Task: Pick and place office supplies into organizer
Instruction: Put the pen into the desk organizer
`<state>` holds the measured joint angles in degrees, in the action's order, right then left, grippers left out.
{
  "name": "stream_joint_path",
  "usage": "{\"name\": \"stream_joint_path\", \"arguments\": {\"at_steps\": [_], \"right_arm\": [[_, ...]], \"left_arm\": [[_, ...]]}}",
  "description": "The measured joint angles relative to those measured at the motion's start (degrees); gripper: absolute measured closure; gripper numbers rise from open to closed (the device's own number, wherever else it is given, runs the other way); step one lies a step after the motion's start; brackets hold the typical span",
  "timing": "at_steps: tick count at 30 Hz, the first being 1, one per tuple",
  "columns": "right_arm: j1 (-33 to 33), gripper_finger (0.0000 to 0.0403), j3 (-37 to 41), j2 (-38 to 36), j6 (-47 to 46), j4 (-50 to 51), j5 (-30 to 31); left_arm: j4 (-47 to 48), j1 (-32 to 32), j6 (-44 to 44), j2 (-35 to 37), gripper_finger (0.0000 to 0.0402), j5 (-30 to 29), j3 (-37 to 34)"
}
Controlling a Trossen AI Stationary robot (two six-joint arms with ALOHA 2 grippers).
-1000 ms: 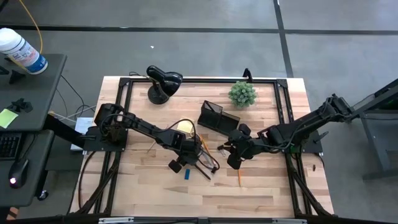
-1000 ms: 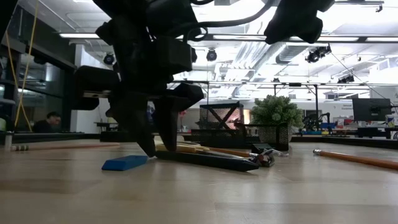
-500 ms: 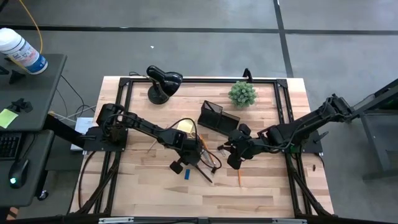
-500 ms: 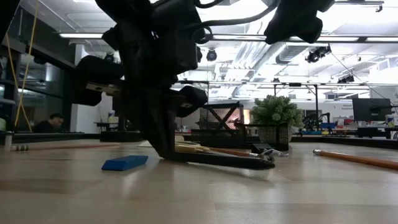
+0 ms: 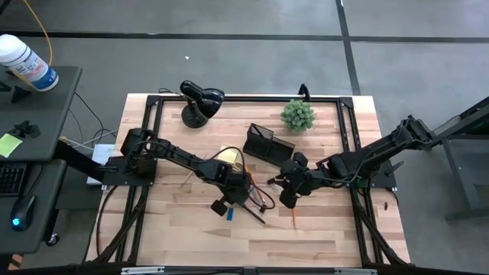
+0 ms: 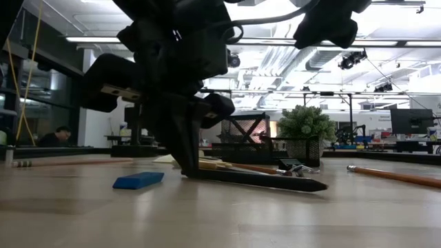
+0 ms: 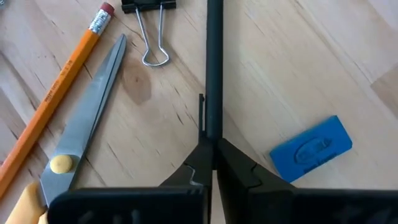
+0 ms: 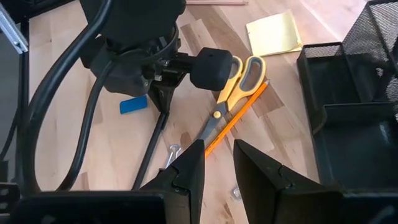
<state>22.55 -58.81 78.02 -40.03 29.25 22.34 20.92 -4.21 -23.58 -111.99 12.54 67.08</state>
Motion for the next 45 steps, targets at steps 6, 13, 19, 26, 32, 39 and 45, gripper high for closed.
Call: {"name": "stream_joint_path", "arguments": {"at_steps": [6,13,19,26,32,39,45], "right_arm": [[0.0,0.0320,0.0,0.0,0.0,0.0,-1.1],[0.0,0.0320,0.0,0.0,0.0,0.0,-1.1],[0.0,0.0320,0.0,0.0,0.0,0.0,-1.1],[0.0,0.0320,0.0,0.0,0.0,0.0,-1.1],[0.0,0.0320,0.0,0.0,0.1,0.0,-1.1],[0.0,0.0320,0.0,0.0,0.5,-0.5,-1.1],[0.0,0.0320,0.0,0.0,0.5,-0.5,-1.1]], "left_arm": [[1.7,0.0,0.0,-0.1,0.0400,-0.3,1.4],[3.0,0.0,0.1,-0.1,0.0400,0.3,1.5],[3.0,0.0,0.6,0.0,0.0401,0.6,1.5],[3.2,0.1,2.0,0.4,0.0401,2.1,1.5],[2.4,0.0,2.4,2.7,0.0401,0.7,1.6],[1.5,0.1,2.5,3.8,0.0401,-1.6,1.6],[-1.1,0.1,2.3,3.2,0.0400,-1.3,1.5]]}}
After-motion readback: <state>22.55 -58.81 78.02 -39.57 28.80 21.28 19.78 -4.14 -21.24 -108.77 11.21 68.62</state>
